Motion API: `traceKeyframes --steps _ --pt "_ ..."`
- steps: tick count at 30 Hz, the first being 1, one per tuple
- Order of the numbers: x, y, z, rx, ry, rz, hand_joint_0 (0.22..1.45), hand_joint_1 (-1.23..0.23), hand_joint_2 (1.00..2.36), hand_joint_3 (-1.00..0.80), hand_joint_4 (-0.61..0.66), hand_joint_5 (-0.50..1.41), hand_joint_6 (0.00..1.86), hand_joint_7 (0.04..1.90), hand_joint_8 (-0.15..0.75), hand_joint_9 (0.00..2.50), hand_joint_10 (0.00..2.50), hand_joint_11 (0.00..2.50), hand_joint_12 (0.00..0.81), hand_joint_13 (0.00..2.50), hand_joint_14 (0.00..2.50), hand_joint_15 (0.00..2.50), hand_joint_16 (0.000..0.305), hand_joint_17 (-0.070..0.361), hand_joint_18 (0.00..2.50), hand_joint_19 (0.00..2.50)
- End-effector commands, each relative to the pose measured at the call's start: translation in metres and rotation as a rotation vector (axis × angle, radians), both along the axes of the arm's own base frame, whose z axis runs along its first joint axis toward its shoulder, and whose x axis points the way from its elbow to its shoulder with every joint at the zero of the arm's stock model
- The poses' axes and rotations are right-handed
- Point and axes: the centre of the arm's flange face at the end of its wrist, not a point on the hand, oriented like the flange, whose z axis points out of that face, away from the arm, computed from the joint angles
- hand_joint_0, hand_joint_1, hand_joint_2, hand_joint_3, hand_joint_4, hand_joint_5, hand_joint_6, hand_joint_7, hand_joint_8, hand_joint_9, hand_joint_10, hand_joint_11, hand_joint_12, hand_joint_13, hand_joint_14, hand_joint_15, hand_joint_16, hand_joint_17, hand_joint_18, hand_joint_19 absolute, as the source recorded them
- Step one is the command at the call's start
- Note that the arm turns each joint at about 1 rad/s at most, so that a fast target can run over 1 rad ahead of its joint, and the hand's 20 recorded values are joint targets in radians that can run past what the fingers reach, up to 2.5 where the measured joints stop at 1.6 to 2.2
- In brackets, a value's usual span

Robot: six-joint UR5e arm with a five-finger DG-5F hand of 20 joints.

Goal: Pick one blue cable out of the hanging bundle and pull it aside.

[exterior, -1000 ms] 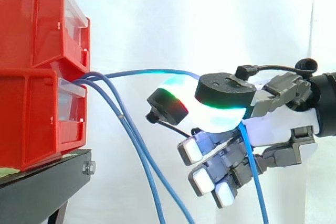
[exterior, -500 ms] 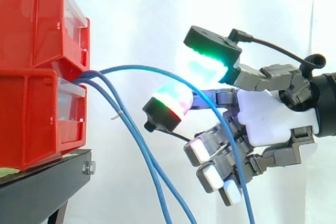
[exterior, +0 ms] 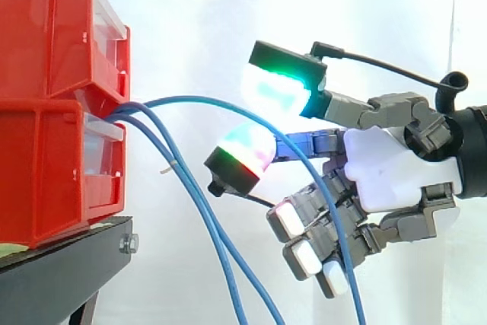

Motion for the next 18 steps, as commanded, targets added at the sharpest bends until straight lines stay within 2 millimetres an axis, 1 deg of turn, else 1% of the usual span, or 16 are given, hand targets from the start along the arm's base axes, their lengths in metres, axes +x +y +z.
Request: traceKeyframes --steps 1,3,4,8,12,13,15,17,18 --pt "0.0 0.001 0.001 0.0 -0.001 0.001 0.54 -0.55 1.01 -0.4 -0.1 -0.11 0.79 1.16 0.3 1.0 0.02 0.68 0.413 0.98 0.02 0.65 0.05 0.113 0.88 0.72" --pt "0.0 -0.001 0.001 0.0 -0.002 -0.002 0.55 -0.58 1.01 -0.35 -0.09 -0.12 0.81 1.15 0.299 1.0 0.02 0.68 0.41 0.98 0.02 0.66 0.05 0.112 0.87 0.72" --pt "0.0 -0.001 0.004 -0.001 -0.005 -0.002 0.56 -0.61 1.01 -0.29 -0.08 -0.12 0.83 1.14 0.318 1.01 0.02 0.68 0.426 0.99 0.02 0.64 0.053 0.119 0.9 0.69" --pt "-0.002 -0.003 0.01 -0.001 -0.013 -0.004 0.56 -0.68 1.01 -0.18 -0.07 -0.13 0.86 1.13 0.334 1.0 0.02 0.69 0.449 1.02 0.02 0.63 0.058 0.131 0.96 0.64" --pt "-0.004 -0.005 0.012 -0.004 0.0 -0.004 0.58 -0.76 1.01 -0.08 -0.06 -0.13 0.89 1.14 0.33 0.99 0.02 0.7 0.442 1.01 0.02 0.63 0.058 0.131 0.96 0.62" --pt "-0.005 -0.005 0.013 -0.004 0.001 -0.004 0.59 -0.78 1.01 -0.03 -0.08 -0.13 0.91 1.12 0.324 0.98 0.02 0.7 0.439 1.01 0.02 0.63 0.058 0.13 0.96 0.62" --pt "-0.005 -0.005 0.013 -0.005 0.006 -0.006 0.59 -0.79 1.01 0.0 -0.11 -0.13 0.91 1.13 0.325 0.99 0.02 0.7 0.44 1.01 0.02 0.63 0.058 0.13 0.97 0.61" --pt "-0.005 -0.005 0.013 -0.005 0.006 -0.006 0.6 -0.8 1.01 0.02 -0.16 -0.13 0.92 1.17 0.32 0.99 0.02 0.7 0.437 1.01 0.02 0.63 0.058 0.13 0.97 0.6" --pt "-0.005 -0.005 0.013 -0.005 0.006 -0.006 0.62 -0.82 1.01 0.04 -0.22 -0.13 0.92 1.22 0.306 0.99 0.02 0.71 0.43 1.01 0.02 0.62 0.056 0.127 0.96 0.61"
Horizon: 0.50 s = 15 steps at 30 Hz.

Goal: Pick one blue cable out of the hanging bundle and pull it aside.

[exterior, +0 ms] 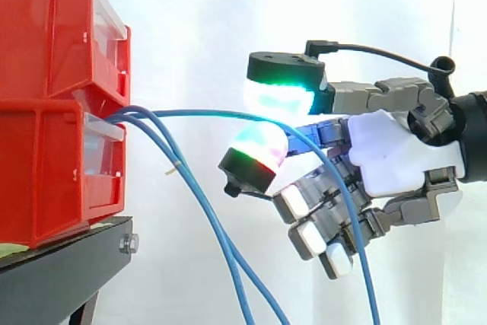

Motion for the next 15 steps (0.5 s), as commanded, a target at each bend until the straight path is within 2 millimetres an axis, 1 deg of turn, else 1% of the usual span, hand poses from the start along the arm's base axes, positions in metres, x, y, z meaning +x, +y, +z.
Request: traceKeyframes --steps 1,7,11,12,13,14,15 --pt "-0.0006 -0.0007 0.0001 -0.001 0.003 -0.004 0.63 -0.83 1.01 0.06 -0.27 -0.13 0.92 1.28 0.294 0.99 0.02 0.69 0.421 1.0 0.02 0.62 0.055 0.123 0.95 0.6" --pt "-0.0004 -0.0008 0.0002 -0.006 0.002 -0.004 0.68 -0.87 1.01 0.15 -0.39 -0.11 0.93 1.41 0.252 1.06 0.02 0.68 0.4 1.01 0.02 0.61 0.051 0.115 0.94 0.61" --pt "-0.0005 -0.0005 -0.0016 -0.006 0.006 -0.001 0.73 -0.92 1.0 0.2 -0.42 -0.09 0.92 1.48 0.216 1.14 0.02 0.69 0.39 1.06 0.02 0.63 0.048 0.108 0.93 0.65" --pt "-0.0002 -0.0006 -0.0009 -0.004 0.004 -0.003 0.73 -0.93 1.04 0.22 -0.42 -0.08 0.92 1.48 0.213 1.19 0.02 0.7 0.388 1.08 0.02 0.65 0.048 0.107 0.94 0.65" --pt "-0.0005 -0.0006 -0.0016 -0.004 0.005 -0.003 0.71 -0.93 1.12 0.21 -0.41 -0.07 0.92 1.48 0.232 1.23 0.02 0.71 0.385 1.1 0.02 0.66 0.048 0.109 0.96 0.66" --pt "-0.0005 -0.0006 -0.0016 -0.004 0.005 -0.003 0.71 -0.93 1.16 0.2 -0.42 -0.07 0.92 1.48 0.236 1.26 0.02 0.7 0.384 1.12 0.02 0.66 0.048 0.109 0.96 0.67" --pt "-0.0005 -0.0006 -0.0016 -0.004 0.005 -0.003 0.69 -0.92 1.22 0.19 -0.41 -0.07 0.92 1.48 0.241 1.27 0.02 0.7 0.384 1.12 0.02 0.67 0.048 0.109 0.97 0.67"
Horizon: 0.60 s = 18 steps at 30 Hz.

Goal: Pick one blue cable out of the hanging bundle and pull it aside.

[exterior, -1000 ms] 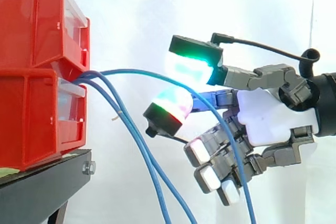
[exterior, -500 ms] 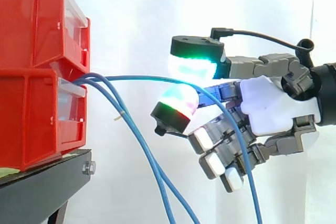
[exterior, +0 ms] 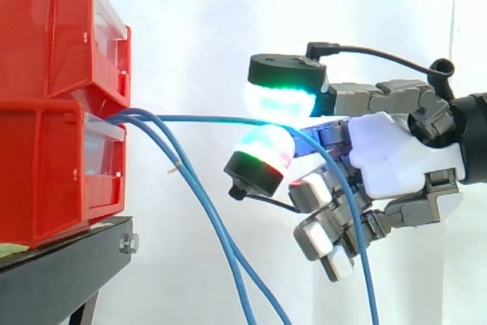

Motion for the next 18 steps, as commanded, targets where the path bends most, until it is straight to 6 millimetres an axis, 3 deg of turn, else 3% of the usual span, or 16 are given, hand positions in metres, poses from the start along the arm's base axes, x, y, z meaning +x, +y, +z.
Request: traceKeyframes --steps 1,7,18 --pt "0.0 0.0 -0.001 0.0 0.001 -0.001 0.66 -0.91 1.34 0.16 -0.41 -0.06 0.91 1.48 0.25 1.29 0.02 0.7 0.393 1.15 0.02 0.68 0.049 0.111 0.99 0.66" --pt "-0.01 0.004 -0.024 -0.003 0.048 0.008 0.62 -0.89 1.52 0.12 -0.39 -0.05 0.9 1.49 0.267 1.32 0.02 0.69 0.398 1.18 0.02 0.71 0.051 0.115 1.02 0.66" --pt "-0.009 0.007 -0.027 -0.001 0.032 0.011 0.54 -0.78 1.84 0.08 -0.39 -0.04 0.89 1.46 0.286 1.39 0.03 0.72 0.411 1.27 0.03 0.76 0.054 0.121 1.09 0.66"
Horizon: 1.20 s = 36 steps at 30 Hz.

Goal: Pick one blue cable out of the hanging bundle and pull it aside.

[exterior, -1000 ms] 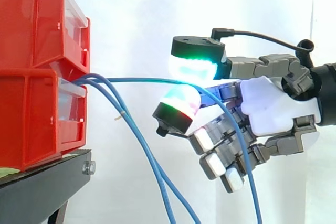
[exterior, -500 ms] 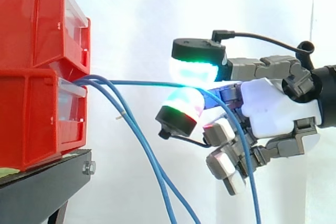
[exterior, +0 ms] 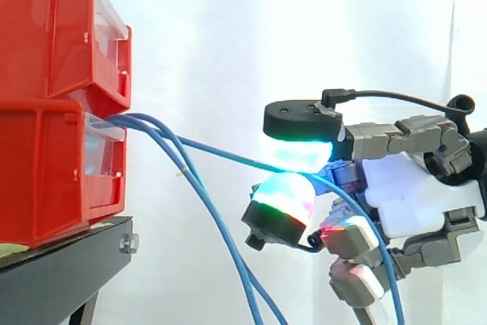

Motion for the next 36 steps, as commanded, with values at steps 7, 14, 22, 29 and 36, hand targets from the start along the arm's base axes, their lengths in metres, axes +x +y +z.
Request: traceKeyframes --steps 7,14,22,29,36 --pt "-0.0001 -0.0001 -0.0005 -0.005 0.001 0.001 0.51 -0.73 1.96 0.05 -0.38 -0.03 0.89 1.45 0.295 1.4 0.02 0.71 0.423 1.28 0.02 0.77 0.055 0.124 1.12 0.65" --pt "-0.0006 0.0007 -0.0018 -0.005 0.003 -0.001 0.57 -0.84 1.66 0.03 -0.37 -0.05 0.9 1.43 0.306 1.34 0.02 0.72 0.42 1.24 0.02 0.76 0.055 0.123 1.1 0.66" --pt "-0.0006 0.0007 -0.0018 -0.007 0.003 0.0 0.61 -0.84 1.01 -0.14 -0.13 -0.1 0.92 1.26 0.306 1.16 0.02 0.73 0.423 1.11 0.02 0.74 0.053 0.119 0.98 0.67" --pt "-0.0009 0.0005 -0.0024 -0.007 0.005 -0.002 0.61 -0.83 1.01 -0.08 -0.13 -0.1 0.91 1.28 0.305 1.14 0.02 0.73 0.426 1.09 0.02 0.74 0.054 0.121 0.97 0.66" --pt "-0.001 0.0003 -0.0024 -0.008 0.004 -0.003 0.63 -0.88 1.0 0.06 -0.22 -0.07 0.91 1.33 0.3 1.16 0.02 0.68 0.438 1.09 0.02 0.72 0.057 0.128 1.0 0.63"
